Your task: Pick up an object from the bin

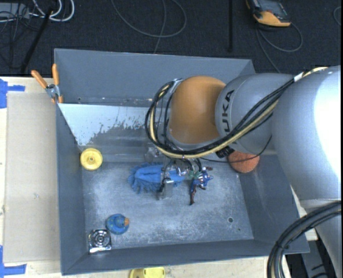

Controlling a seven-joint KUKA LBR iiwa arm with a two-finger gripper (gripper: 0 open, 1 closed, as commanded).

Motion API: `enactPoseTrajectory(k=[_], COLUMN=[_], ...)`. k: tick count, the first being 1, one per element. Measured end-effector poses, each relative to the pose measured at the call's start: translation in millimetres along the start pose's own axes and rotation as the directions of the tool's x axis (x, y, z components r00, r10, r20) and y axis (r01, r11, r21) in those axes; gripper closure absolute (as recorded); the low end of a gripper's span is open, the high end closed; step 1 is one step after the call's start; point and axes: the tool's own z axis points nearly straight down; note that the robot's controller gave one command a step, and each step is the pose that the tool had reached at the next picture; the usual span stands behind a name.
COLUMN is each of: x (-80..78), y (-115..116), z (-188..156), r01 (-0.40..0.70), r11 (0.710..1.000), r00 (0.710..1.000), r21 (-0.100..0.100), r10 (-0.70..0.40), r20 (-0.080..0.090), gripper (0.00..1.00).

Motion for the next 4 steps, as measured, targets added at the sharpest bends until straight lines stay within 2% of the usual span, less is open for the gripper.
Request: enactPoseTrajectory(k=[1,3,4], x=[2.7,4.1,3.8], y=[4.5,4.5,4.4], z=[-1.4,-6.0,-21.1], r01=[-0.171,-0.172,-0.173], r11=[0.985,0.985,0.985], r00=[0.985,0.985,0.985], r21=[-0.001,-0.001,-0.001], r10=[0.171,0.172,0.173], r20=[0.000,-0.003,-0.001], gripper=[1.00,1.00,1.00])
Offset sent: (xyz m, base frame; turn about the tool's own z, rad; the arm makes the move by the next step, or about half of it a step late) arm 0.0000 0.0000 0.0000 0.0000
